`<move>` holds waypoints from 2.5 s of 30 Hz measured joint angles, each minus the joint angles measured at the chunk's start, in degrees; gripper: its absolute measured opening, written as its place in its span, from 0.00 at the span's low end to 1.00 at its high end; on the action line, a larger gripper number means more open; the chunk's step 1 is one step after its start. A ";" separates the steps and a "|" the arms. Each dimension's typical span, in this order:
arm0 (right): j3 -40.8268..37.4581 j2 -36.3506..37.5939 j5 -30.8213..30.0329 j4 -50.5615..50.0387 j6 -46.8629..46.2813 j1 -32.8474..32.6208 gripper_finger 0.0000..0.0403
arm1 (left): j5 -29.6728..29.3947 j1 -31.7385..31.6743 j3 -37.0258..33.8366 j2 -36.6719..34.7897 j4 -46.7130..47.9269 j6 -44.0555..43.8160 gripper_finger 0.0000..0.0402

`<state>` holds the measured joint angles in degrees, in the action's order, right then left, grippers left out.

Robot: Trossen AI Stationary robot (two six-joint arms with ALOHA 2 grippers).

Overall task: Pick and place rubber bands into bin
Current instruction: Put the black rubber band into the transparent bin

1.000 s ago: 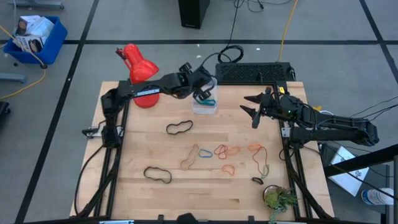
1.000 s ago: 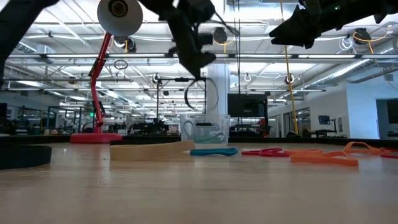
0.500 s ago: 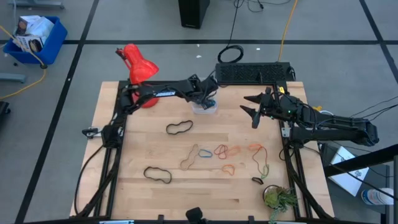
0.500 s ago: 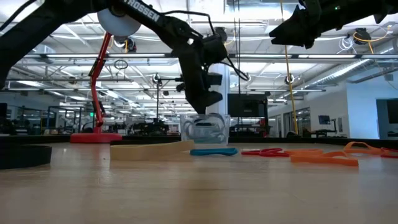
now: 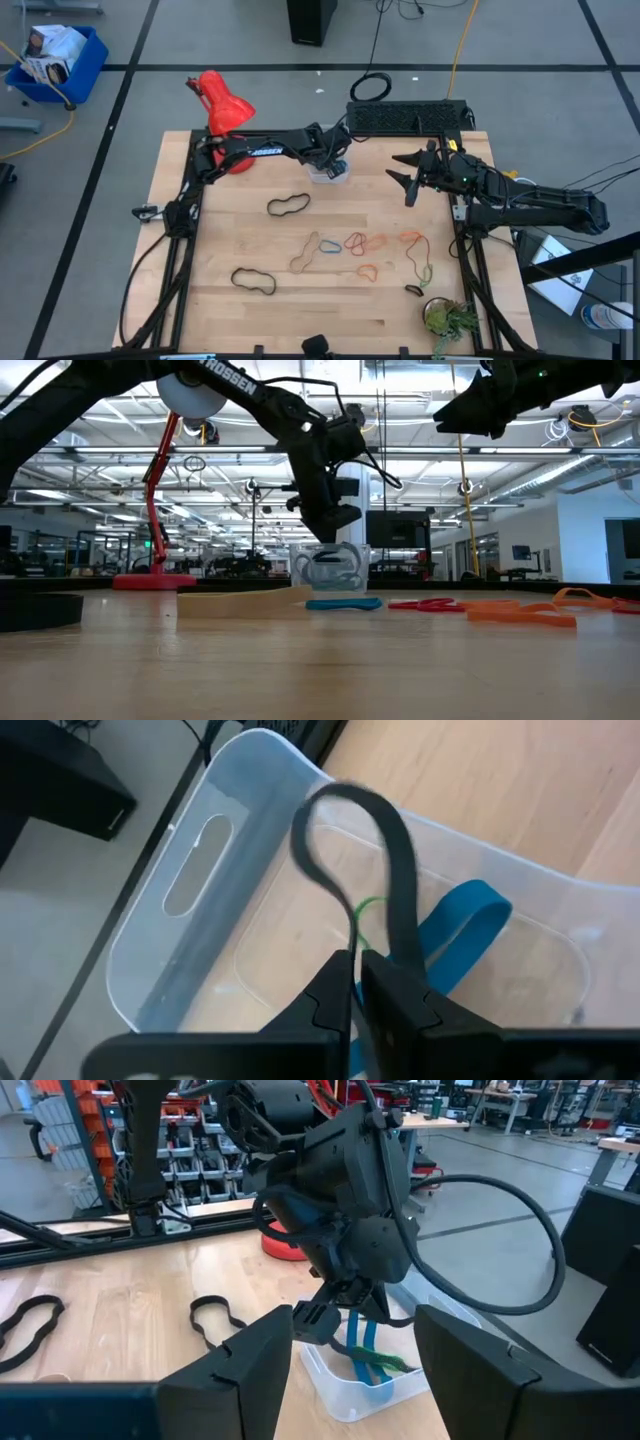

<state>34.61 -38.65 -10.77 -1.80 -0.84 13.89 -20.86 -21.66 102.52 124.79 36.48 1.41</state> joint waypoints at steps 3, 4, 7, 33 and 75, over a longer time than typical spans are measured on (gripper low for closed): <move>0.00 0.00 0.00 0.00 0.02 0.00 0.52 | -0.06 0.01 0.00 0.00 -0.12 1.09 0.12; 0.00 0.00 0.00 -0.02 0.02 0.00 0.52 | -0.16 0.01 0.00 0.00 -0.10 1.06 0.13; 0.00 0.00 0.00 -0.13 0.01 0.00 0.52 | -0.17 0.01 0.00 0.00 -0.06 0.07 0.18; 0.00 0.00 0.05 -0.22 0.00 0.00 0.52 | 12.92 6.93 0.00 -32.09 7.91 0.18 0.54; 0.00 0.01 0.07 0.12 -1.49 0.00 0.52 | 15.69 11.36 -0.04 -13.10 39.89 -4.90 0.42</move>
<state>34.61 -38.64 -10.70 -1.68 -2.34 13.89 -5.17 -10.30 102.48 111.69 76.37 -3.50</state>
